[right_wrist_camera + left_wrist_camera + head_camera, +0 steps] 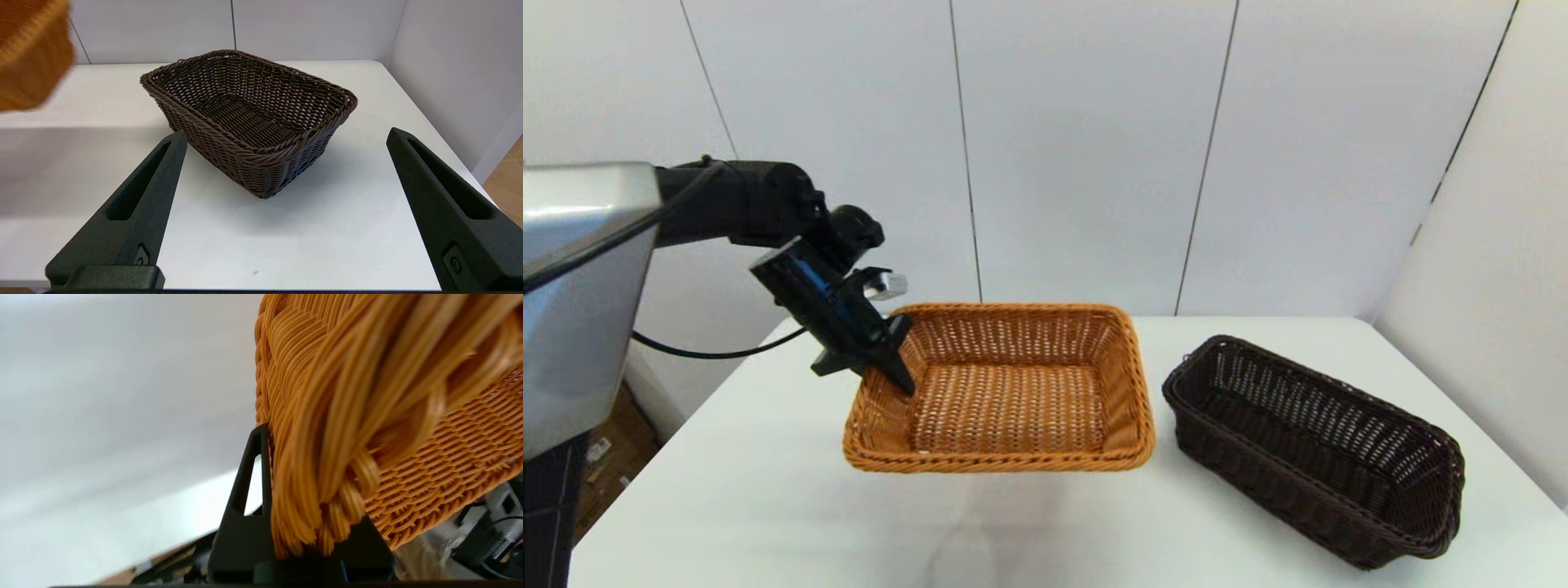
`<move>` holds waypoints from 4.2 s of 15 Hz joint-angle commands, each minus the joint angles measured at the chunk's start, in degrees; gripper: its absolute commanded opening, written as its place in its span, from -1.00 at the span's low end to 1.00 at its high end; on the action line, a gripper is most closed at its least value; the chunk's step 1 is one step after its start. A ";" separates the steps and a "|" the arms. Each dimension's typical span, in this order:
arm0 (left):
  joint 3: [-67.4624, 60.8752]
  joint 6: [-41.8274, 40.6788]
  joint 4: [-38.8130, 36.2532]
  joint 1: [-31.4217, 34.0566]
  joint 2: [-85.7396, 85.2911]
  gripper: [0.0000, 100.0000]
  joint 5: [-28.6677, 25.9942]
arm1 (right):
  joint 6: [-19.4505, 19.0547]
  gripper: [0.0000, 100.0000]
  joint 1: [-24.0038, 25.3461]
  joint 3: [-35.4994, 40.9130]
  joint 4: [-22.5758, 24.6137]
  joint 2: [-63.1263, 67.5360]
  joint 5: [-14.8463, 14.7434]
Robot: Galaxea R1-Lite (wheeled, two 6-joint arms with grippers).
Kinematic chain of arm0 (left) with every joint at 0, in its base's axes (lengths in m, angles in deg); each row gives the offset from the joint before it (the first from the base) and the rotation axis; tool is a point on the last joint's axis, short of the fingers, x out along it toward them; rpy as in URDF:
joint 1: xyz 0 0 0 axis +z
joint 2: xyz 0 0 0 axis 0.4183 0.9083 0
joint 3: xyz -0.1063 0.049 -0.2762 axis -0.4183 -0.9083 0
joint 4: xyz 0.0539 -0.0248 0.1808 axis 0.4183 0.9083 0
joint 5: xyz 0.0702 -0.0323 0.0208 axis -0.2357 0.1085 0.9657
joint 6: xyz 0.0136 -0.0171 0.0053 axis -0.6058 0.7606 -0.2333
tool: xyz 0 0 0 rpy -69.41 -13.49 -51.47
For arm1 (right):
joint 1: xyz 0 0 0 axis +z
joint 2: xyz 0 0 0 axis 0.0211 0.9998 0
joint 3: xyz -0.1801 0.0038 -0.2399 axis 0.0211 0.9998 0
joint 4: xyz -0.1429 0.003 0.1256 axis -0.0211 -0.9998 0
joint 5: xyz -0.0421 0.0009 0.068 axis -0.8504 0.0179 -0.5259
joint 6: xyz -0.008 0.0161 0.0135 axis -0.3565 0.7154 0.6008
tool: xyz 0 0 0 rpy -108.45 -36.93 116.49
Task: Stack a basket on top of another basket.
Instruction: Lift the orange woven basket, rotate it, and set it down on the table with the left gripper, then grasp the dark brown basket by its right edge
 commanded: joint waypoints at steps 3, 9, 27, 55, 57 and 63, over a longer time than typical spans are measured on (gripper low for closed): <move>0.11 0.73 -0.43 -4.32 7.84 -1.00 -0.48 | 0.02 1.00 0.02 0.00 0.00 -0.02 -0.04; 0.11 2.66 -0.79 -4.23 10.30 -1.00 -1.27 | 0.02 1.00 0.02 0.00 0.08 -0.02 -0.04; 0.11 3.98 -4.56 -4.15 13.64 -1.00 -1.27 | 0.02 1.00 0.02 0.00 0.00 -0.02 -0.04; -7.27 13.21 2.73 21.34 -38.04 1.00 1.10 | 0.02 1.00 0.02 0.00 0.00 -0.02 -0.04; -18.17 10.31 2.73 24.59 -52.19 1.00 2.07 | 0.02 1.00 0.02 0.00 0.00 -0.02 -0.04; -45.07 -2.79 2.99 26.26 -88.31 1.00 2.07 | 0.02 1.00 0.02 0.00 0.00 -0.02 -0.04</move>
